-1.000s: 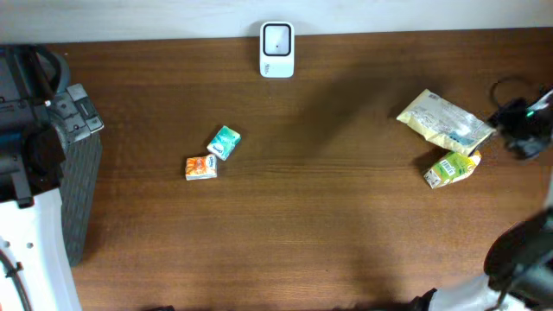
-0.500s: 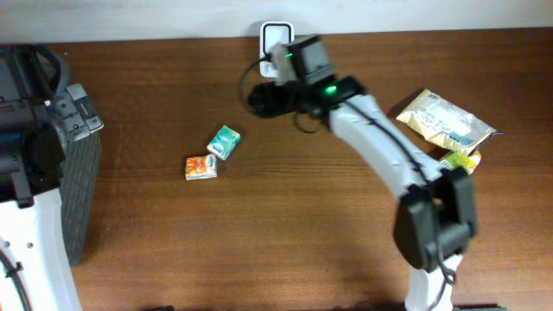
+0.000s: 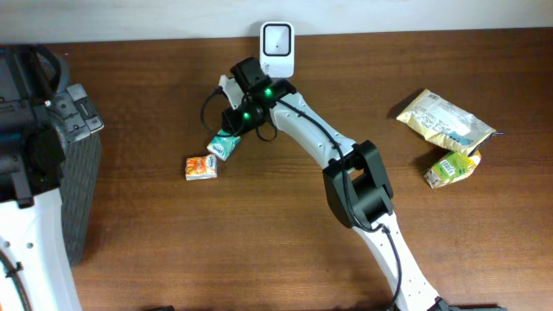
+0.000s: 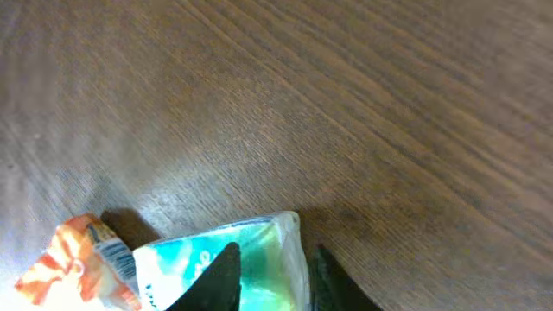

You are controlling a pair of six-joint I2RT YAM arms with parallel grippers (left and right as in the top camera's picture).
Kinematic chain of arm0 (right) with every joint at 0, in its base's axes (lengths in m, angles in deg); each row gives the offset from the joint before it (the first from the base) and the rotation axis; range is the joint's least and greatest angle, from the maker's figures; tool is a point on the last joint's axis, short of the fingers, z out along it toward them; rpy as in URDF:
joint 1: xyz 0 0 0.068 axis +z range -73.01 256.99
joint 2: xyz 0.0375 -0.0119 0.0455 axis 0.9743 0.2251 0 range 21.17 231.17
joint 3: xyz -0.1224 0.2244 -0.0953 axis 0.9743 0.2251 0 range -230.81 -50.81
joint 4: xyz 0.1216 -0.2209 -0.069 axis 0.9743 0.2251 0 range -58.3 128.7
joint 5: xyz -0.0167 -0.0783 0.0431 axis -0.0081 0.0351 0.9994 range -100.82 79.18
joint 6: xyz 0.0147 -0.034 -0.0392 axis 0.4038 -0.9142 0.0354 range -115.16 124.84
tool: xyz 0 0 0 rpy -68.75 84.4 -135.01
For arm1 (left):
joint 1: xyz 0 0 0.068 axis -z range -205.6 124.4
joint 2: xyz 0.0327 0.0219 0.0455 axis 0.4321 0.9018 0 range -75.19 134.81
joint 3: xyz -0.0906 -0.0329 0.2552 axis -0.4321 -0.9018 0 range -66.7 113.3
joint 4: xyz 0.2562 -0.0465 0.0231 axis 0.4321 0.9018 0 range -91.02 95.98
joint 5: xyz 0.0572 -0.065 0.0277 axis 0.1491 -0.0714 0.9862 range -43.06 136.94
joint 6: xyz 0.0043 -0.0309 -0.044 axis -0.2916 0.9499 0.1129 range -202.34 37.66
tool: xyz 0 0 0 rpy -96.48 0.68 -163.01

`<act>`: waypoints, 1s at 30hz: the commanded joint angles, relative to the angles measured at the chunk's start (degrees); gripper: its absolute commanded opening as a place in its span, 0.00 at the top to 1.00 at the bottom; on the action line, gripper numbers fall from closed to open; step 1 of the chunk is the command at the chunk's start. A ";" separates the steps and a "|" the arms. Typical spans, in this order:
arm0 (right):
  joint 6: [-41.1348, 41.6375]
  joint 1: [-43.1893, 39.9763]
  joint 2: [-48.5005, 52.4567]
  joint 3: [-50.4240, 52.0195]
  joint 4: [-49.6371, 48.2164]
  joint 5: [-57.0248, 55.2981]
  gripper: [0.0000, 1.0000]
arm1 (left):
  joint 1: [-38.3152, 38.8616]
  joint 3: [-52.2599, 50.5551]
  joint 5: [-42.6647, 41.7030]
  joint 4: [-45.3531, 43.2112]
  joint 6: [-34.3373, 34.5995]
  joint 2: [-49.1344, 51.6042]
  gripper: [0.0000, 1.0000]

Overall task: Scan the item barcode
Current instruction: 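Reach the right gripper to the teal Kleenex packet and grasp it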

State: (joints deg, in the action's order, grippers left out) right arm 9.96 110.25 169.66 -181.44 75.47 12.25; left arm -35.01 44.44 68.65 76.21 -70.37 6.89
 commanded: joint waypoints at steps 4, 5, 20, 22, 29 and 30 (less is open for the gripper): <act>-1.95 0.48 1.20 -0.31 4.81 0.46 0.82 | -0.24 0.35 0.59 0.04 -0.09 -0.24 0.01; -1.95 0.31 1.14 -0.31 7.26 0.26 0.89 | -0.24 0.35 0.59 0.04 -0.09 -0.24 0.01; -31.54 -3.76 -2.99 -6.62 35.28 -2.05 0.34 | -0.24 0.35 0.57 0.04 -0.09 -0.24 0.01; -31.52 -3.26 -2.75 -2.80 32.20 1.16 0.37 | -0.24 0.35 0.57 0.04 -0.09 -0.24 0.01; -31.65 -3.26 -2.75 5.90 24.74 6.54 0.57 | -0.24 0.35 0.59 0.07 -0.09 -0.24 0.01; -30.95 -3.26 -2.75 6.36 24.83 6.56 0.67 | -0.24 0.35 0.59 0.04 -0.09 -0.24 0.01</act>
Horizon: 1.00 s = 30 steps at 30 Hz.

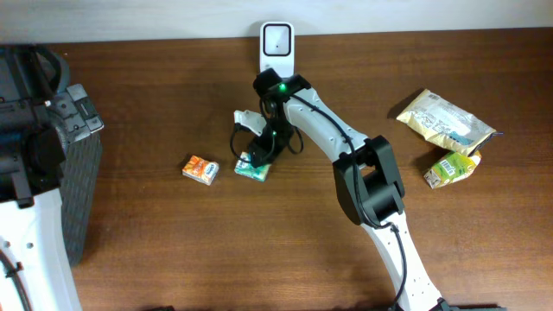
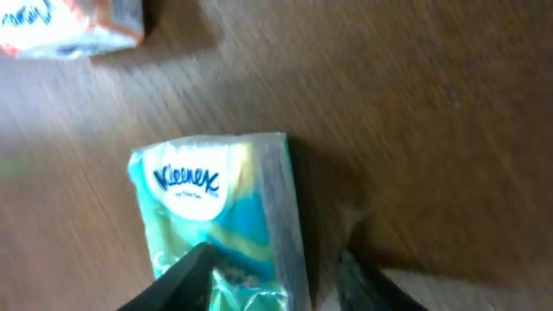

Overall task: Scan the item barcode
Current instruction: 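Reach the right gripper to the teal Kleenex packet and grasp it, then raise the teal packet to the scanner window with the right gripper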

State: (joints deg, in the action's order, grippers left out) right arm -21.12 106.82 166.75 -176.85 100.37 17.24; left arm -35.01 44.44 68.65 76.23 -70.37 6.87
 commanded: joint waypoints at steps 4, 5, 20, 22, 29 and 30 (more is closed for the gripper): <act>3.17 0.13 0.02 1.97 2.93 3.65 0.96 | -0.24 0.35 0.59 0.02 -0.07 -0.22 0.01; 4.87 0.00 -0.63 1.97 3.67 5.35 0.96 | -0.24 0.35 0.59 0.02 -0.09 -0.22 0.01; 10.25 -31.50 -9.79 -4.83 12.11 60.87 0.96 | -0.24 0.35 0.59 0.02 -0.09 -0.22 0.01; 12.87 -34.47 -9.79 -4.83 12.09 60.87 0.96 | -0.24 0.35 0.59 0.04 -0.09 -0.22 0.01; 18.40 -33.18 -9.79 -16.98 10.93 49.90 0.96 | -0.24 0.35 0.59 0.02 -0.09 -0.22 0.01; 23.02 -30.69 -9.79 -21.81 9.53 40.22 0.96 | -0.24 0.35 0.59 0.02 -0.09 -0.22 0.01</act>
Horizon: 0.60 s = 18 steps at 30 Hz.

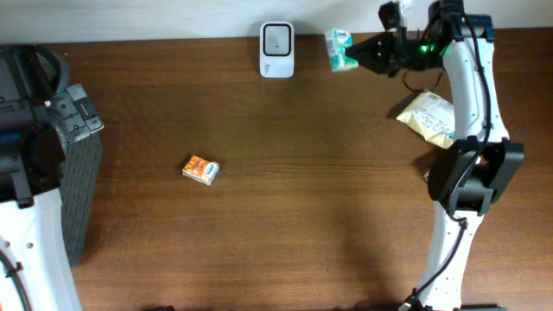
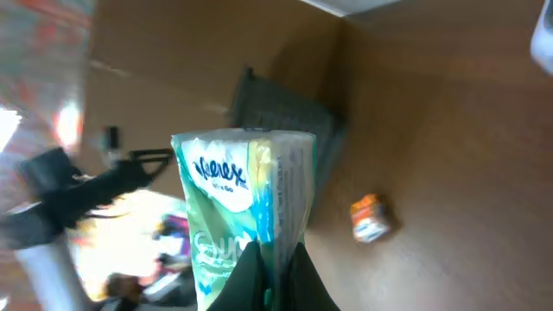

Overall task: Scan the item barcode
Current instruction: 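Raise the teal packet to the scanner window with the right gripper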

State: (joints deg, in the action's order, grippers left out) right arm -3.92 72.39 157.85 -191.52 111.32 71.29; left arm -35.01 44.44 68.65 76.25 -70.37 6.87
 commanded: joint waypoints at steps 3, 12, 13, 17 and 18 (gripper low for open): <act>12.68 13.73 -0.90 -21.88 -5.81 -45.59 0.96 | -0.24 0.35 0.59 0.00 -0.09 -0.22 0.01; -0.92 32.35 9.11 -16.26 -33.11 -112.76 0.96 | -0.24 0.35 0.59 0.00 -0.09 -0.22 0.01; -0.92 32.24 9.99 -15.45 -35.65 -112.59 0.96 | -0.24 0.35 0.59 0.00 -0.09 -0.22 0.01; -2.67 31.95 11.93 -9.51 -47.84 -112.59 0.96 | -0.24 0.35 0.59 0.00 -0.09 -0.22 0.01; -2.67 31.95 11.93 -7.72 -49.51 -112.59 0.96 | -0.24 0.35 0.59 0.00 -0.09 -0.22 0.01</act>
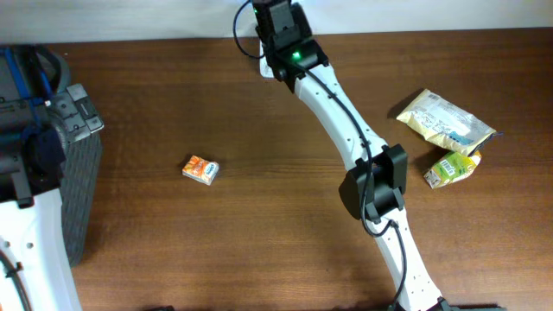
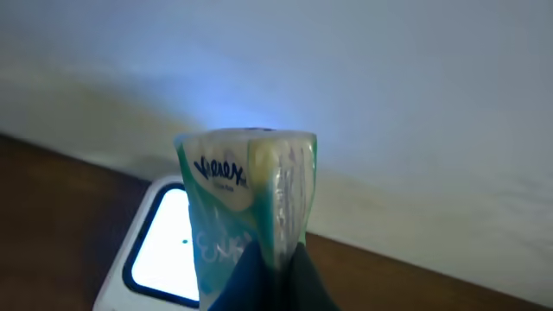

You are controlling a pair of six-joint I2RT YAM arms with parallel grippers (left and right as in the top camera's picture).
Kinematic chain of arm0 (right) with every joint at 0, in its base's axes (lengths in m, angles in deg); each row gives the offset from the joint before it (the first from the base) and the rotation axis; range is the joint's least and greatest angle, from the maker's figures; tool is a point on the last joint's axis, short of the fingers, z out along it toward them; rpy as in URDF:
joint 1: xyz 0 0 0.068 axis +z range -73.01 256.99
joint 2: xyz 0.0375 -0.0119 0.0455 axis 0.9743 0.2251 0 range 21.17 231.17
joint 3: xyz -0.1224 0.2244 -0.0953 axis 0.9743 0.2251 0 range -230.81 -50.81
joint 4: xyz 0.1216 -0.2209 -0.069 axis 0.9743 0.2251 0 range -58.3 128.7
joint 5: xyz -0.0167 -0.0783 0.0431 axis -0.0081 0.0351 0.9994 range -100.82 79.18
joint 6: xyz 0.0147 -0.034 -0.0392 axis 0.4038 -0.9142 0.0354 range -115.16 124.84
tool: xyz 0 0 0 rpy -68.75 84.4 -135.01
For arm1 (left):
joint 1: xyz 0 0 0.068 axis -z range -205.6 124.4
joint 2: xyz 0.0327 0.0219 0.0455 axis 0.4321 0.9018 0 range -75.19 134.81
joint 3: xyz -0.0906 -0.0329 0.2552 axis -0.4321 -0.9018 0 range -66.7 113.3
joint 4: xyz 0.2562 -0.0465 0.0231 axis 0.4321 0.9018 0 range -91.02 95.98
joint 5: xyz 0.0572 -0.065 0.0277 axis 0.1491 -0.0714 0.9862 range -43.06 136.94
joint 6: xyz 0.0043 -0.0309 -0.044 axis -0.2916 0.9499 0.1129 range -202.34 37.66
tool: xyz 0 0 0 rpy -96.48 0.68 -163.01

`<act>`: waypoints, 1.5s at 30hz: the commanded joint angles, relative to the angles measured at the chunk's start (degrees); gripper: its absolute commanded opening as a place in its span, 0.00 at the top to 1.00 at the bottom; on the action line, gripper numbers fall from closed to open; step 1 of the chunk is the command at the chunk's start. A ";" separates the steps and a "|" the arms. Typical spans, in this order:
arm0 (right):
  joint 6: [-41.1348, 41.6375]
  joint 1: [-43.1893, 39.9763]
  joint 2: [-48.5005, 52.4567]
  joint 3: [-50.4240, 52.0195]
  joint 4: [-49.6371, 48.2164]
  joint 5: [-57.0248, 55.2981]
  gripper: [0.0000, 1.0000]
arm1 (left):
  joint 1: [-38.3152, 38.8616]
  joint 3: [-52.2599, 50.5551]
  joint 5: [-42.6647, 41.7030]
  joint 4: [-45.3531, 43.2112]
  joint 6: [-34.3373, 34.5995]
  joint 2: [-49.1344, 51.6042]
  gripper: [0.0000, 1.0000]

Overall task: Scan the item barcode
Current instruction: 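Raise the teal packet to the scanner window with the right gripper, then carry the teal packet right and release it near the carton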

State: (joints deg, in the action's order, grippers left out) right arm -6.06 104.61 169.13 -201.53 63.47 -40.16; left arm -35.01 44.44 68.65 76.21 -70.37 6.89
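My right gripper (image 2: 272,268) is shut on a teal and white Kleenex tissue pack (image 2: 246,199), held upright between the fingers. Just behind and below the pack, in the right wrist view, is the white scanner (image 2: 160,250) with its window lit. From overhead the right arm reaches to the table's back edge, and the gripper head (image 1: 281,30) covers both the scanner and the pack. The left arm (image 1: 34,155) rests at the far left edge, and its fingers cannot be made out.
A small orange packet (image 1: 200,169) lies left of the table's middle. A pale yellow bag (image 1: 445,121) and a green packet (image 1: 451,168) lie at the right. A dark mesh bin (image 1: 82,199) stands at the left edge. A white wall runs behind the scanner.
The right gripper, still shut on the tissue pack, has moved left from the back right of the scanner to directly over it. The pack now faces the lit window.
The right gripper was first at the tissue pack beside the orange packet. Then the pack lay slightly further right, with the fingers around it. Later it was held in the air to the right of the scanner, and now it is at the scanner.
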 commanded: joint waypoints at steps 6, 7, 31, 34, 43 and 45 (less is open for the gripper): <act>-8.02 -0.31 0.68 11.58 -9.81 -1.14 0.96 | -0.26 0.35 0.59 0.04 -0.09 -0.24 0.01; -10.54 -0.31 0.70 12.90 -10.91 -1.16 0.96 | -0.24 0.35 0.57 0.04 -0.07 -0.24 0.01; 26.75 -10.08 -30.14 17.38 62.49 13.03 0.96 | -0.26 0.35 0.59 0.04 -0.07 -0.24 0.01; 31.39 -19.61 -29.07 32.13 59.76 13.27 0.96 | -0.24 0.35 0.59 0.04 -0.09 -0.24 0.01; 25.22 -33.16 -29.59 39.63 51.01 20.33 0.89 | -0.24 0.35 0.59 0.04 -0.09 -0.24 0.01; 24.63 -31.34 -29.57 33.24 52.09 21.66 0.95 | -0.24 0.35 0.57 0.04 -0.09 -0.24 0.01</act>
State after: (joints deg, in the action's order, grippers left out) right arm 20.56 71.30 140.98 -162.38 115.05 -21.58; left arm -35.01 44.44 68.65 76.30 -70.37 6.87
